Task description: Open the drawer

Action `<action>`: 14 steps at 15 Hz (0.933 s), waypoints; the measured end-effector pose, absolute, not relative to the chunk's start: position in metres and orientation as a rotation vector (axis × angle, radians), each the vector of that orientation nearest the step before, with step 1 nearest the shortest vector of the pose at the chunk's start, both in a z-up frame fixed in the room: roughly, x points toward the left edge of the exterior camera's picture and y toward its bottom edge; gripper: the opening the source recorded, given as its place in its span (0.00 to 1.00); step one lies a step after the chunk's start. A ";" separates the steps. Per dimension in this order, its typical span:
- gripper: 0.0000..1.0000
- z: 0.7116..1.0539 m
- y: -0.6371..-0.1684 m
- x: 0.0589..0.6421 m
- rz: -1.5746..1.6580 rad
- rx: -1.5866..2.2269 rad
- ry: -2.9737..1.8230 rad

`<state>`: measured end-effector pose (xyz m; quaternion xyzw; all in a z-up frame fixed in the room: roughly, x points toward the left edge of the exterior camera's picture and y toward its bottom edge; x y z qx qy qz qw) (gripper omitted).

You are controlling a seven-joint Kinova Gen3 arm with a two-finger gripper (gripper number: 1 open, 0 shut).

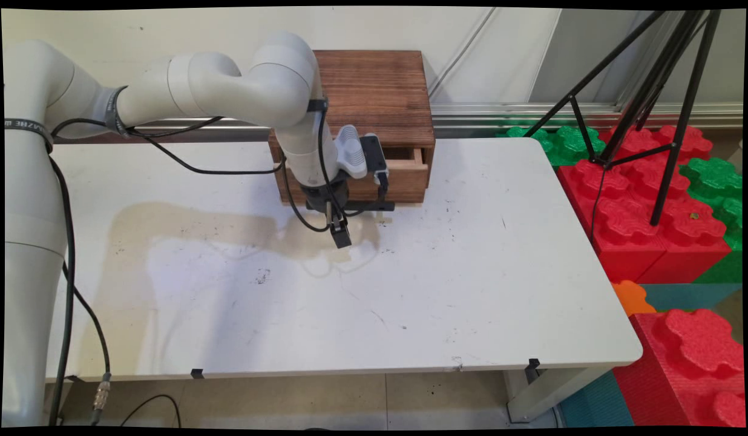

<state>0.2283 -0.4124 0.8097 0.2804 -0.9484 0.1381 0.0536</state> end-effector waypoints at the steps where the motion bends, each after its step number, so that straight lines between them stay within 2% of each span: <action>1: 1.00 0.810 -0.409 0.227 0.417 0.861 -2.882; 14: 1.00 0.817 -0.345 0.205 0.350 0.931 -2.894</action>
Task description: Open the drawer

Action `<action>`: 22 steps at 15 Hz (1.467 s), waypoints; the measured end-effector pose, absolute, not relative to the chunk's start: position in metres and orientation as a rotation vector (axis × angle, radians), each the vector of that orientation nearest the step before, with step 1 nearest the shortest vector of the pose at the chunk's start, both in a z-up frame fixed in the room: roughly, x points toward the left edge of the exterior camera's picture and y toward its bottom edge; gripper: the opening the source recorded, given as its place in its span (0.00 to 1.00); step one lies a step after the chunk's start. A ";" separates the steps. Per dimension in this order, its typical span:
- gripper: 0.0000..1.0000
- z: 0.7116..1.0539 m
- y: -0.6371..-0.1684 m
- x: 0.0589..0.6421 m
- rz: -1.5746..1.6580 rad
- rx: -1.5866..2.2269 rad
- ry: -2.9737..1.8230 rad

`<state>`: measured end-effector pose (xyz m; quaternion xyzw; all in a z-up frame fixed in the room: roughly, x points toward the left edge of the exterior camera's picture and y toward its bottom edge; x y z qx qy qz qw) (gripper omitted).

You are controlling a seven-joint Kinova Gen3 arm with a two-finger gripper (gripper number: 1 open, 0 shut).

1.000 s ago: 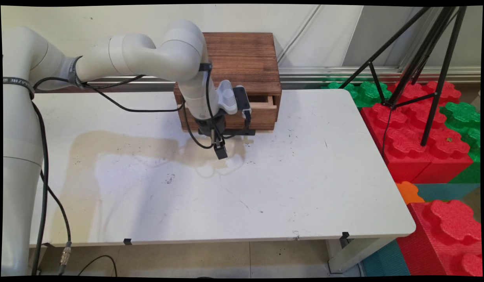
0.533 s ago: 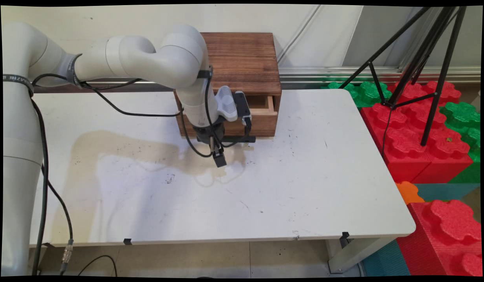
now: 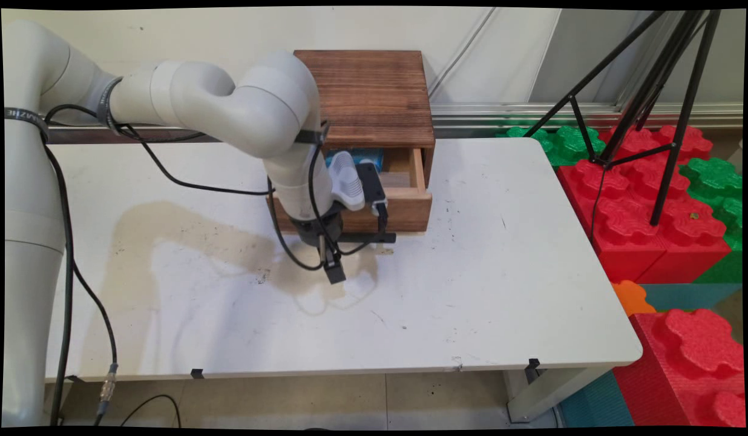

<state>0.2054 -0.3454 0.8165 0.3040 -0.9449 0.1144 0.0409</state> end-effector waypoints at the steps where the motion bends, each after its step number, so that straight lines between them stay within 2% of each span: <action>1: 1.00 0.817 -0.339 0.204 0.341 0.934 -2.895; 10: 1.00 0.822 -0.289 0.186 0.281 0.949 -2.892; 22: 1.00 0.823 -0.249 0.171 0.208 0.908 -2.903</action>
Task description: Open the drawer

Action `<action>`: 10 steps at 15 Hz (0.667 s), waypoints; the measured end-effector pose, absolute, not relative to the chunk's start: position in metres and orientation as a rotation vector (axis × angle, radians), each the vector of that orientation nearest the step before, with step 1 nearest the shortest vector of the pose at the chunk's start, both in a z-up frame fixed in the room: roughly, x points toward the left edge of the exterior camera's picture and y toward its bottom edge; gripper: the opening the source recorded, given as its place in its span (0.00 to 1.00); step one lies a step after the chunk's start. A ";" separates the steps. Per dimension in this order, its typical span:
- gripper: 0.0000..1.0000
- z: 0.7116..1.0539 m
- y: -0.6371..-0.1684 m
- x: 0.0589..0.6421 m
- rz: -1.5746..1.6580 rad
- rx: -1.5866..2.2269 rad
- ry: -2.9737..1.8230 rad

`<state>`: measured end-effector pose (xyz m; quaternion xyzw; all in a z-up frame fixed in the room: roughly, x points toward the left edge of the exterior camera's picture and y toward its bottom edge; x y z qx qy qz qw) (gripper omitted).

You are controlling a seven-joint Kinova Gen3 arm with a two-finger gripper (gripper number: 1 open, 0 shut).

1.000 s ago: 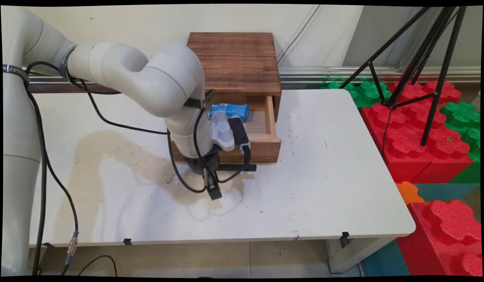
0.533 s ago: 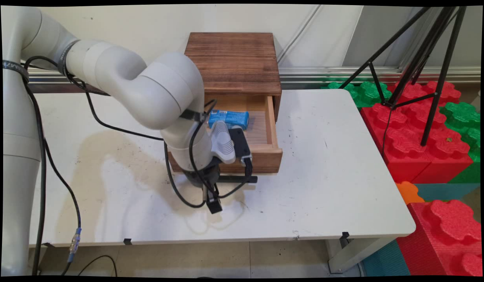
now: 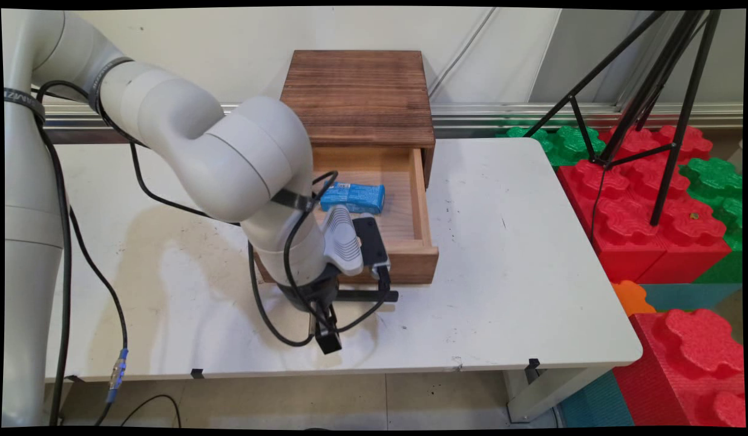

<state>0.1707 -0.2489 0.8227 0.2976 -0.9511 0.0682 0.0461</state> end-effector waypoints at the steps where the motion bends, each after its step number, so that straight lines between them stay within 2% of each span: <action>1: 1.00 0.823 -0.246 0.170 0.203 0.905 -2.904; 10: 1.00 0.824 -0.229 0.164 0.183 0.887 -2.905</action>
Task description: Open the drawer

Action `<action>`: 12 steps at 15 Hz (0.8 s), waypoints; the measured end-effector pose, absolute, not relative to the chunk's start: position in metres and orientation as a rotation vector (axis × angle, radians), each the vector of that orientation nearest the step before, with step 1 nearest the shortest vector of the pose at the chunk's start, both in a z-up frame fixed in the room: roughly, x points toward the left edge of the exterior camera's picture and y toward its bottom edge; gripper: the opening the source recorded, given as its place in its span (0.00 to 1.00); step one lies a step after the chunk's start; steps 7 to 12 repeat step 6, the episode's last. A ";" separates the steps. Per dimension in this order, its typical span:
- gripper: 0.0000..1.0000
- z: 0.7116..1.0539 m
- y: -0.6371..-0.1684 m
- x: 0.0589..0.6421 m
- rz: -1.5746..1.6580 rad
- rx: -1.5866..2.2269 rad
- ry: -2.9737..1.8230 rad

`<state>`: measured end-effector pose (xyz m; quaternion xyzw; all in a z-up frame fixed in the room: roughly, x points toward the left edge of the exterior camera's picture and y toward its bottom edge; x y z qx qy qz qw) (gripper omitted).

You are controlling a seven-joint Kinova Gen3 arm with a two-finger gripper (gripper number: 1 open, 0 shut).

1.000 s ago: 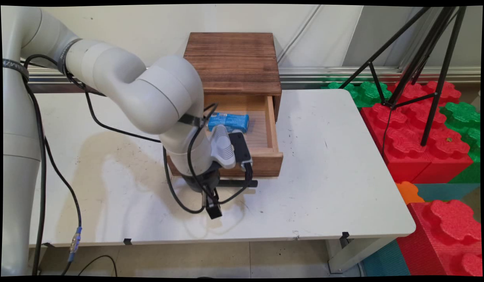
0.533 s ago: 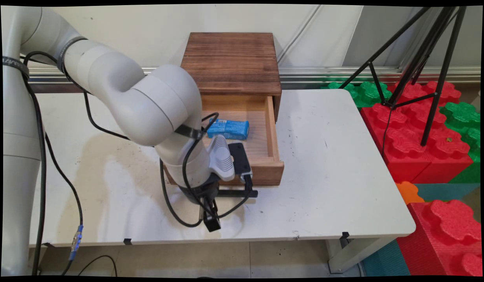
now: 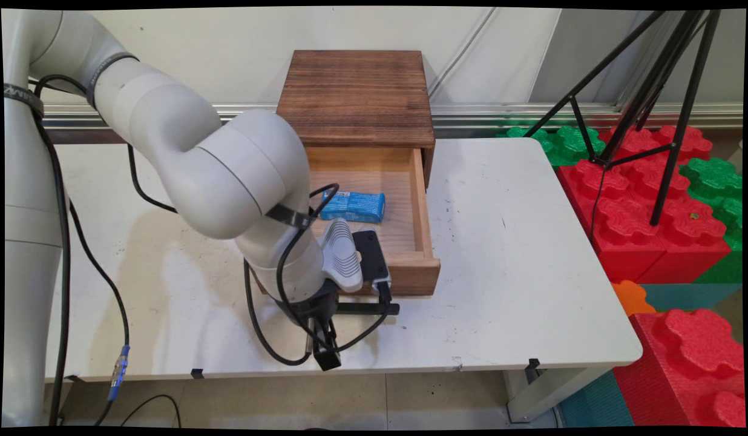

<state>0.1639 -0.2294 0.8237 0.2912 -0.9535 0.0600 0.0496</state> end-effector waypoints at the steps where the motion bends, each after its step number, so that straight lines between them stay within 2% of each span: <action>1: 1.00 0.824 -0.228 0.163 0.185 0.881 -2.904; 12: 1.00 0.826 -0.226 0.162 0.210 0.847 -2.902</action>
